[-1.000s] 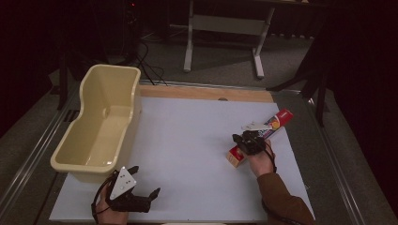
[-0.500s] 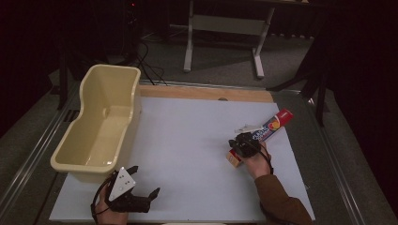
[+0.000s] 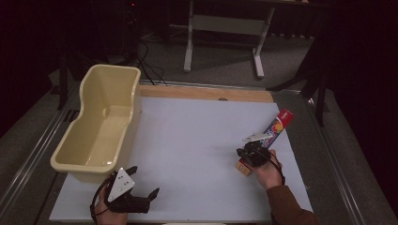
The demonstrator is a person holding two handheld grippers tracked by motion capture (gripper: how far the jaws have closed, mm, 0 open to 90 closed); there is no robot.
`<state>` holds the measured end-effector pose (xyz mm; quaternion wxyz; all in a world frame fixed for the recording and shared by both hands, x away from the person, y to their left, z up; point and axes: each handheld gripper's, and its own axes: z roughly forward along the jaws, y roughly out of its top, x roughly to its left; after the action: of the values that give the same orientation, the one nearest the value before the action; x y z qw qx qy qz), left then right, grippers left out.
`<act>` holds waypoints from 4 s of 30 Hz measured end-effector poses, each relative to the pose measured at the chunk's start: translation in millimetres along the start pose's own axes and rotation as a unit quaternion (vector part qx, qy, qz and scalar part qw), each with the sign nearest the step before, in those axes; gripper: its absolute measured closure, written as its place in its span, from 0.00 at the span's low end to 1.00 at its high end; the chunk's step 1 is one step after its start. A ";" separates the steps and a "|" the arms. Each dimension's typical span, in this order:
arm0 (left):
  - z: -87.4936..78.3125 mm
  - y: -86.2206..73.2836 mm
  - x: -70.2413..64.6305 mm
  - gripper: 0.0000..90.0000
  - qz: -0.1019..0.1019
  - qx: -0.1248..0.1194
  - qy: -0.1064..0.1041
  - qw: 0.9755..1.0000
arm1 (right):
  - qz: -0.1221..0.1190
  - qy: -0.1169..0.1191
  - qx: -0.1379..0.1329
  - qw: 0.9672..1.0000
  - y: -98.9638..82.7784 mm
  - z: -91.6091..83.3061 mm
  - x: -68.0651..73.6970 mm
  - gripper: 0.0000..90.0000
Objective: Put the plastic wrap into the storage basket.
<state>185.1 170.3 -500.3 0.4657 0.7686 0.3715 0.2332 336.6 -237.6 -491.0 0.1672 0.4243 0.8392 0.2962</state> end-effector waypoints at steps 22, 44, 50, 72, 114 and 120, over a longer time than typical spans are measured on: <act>4.3 0.9 -0.9 0.00 0.003 0.003 -0.003 1.000 | 0.084 -0.038 -0.055 0.994 -29.4 -34.5 -51.7 0.63; 2.3 0.5 -0.6 0.00 0.000 -0.001 0.003 1.000 | 0.199 -0.211 -0.056 0.955 -6.5 -12.8 -97.1 0.10; 2.4 0.5 -0.6 0.00 0.000 -0.001 0.002 1.000 | 0.230 -0.231 -0.026 0.945 -6.8 -0.7 -101.3 0.09; 4.2 1.1 -0.6 0.01 0.003 0.001 0.000 1.000 | 0.319 -0.173 0.036 0.931 -10.9 10.1 -109.2 0.26; 1.9 1.1 0.1 0.01 0.001 -0.001 0.001 1.000 | 0.276 0.034 0.009 0.961 33.1 35.4 -47.8 0.44; 1.6 0.9 0.3 0.01 0.000 -0.003 0.001 1.000 | 0.275 0.049 0.006 0.960 36.8 40.1 -39.9 0.44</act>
<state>186.8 169.4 -500.2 0.4671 0.7673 0.3711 0.2351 403.9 -238.7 -497.1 0.0355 0.6249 0.6991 0.3458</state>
